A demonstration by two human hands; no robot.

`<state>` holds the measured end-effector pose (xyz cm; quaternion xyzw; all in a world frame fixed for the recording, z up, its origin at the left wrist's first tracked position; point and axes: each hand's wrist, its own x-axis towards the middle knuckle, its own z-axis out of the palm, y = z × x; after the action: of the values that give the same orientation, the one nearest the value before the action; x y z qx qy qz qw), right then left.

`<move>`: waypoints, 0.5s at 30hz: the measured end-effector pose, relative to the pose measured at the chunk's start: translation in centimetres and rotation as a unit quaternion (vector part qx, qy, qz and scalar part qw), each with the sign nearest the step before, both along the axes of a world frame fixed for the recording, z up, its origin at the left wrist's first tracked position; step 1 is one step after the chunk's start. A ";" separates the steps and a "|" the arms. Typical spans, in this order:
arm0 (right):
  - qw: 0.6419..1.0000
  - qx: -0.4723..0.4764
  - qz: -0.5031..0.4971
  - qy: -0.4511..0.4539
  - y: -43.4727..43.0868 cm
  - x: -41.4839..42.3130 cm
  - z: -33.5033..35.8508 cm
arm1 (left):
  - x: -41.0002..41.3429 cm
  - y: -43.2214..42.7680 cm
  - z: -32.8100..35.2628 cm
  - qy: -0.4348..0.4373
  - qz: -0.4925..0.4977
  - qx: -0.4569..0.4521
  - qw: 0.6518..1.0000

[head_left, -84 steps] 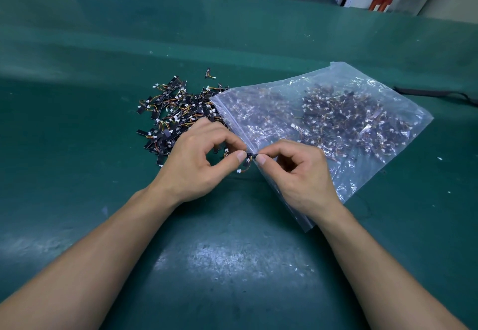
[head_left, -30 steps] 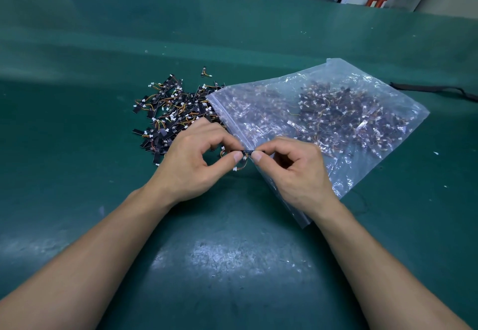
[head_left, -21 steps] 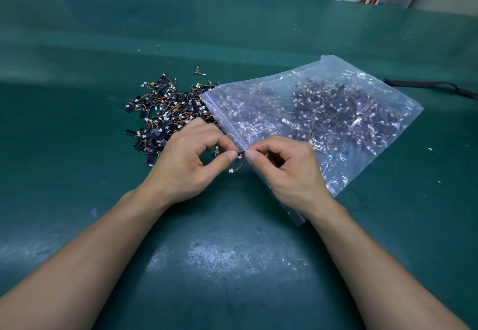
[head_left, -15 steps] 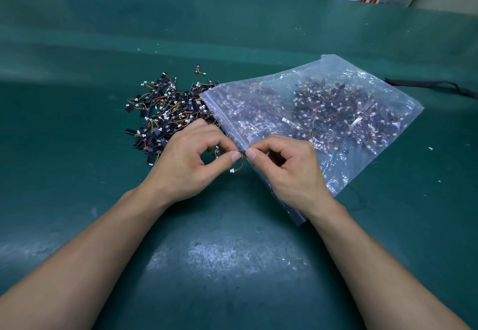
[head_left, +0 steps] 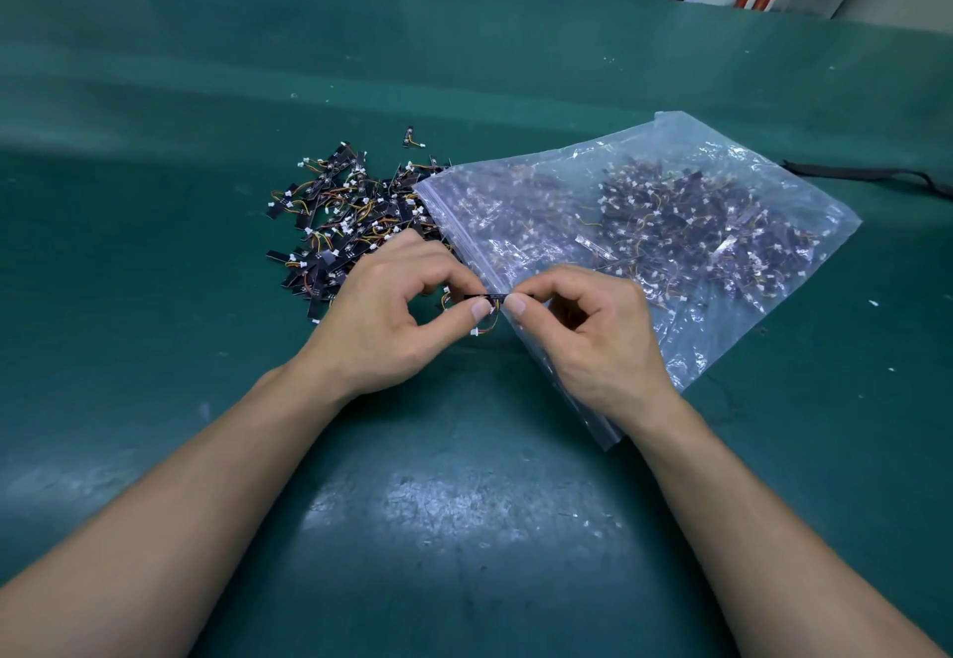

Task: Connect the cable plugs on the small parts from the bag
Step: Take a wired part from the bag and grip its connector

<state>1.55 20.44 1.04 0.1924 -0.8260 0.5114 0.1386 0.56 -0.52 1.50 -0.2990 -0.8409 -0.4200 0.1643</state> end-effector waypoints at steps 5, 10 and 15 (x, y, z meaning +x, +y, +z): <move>1.000 -0.014 0.005 -0.005 -0.2 0.1 0.0 | 0.0 0.0 0.3 0.007 0.011 -0.002 1.000; 1.000 -0.021 0.004 -0.009 -0.3 0.2 0.0 | 0.1 0.0 0.4 0.009 0.011 0.000 1.000; 1.000 -0.021 0.007 -0.018 -0.3 0.0 0.0 | 0.1 -0.1 0.2 -0.001 0.005 0.002 1.000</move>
<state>1.57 20.19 1.00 0.1862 -0.8158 0.5334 0.1238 0.69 -0.61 1.74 -0.2935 -0.8418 -0.4215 0.1661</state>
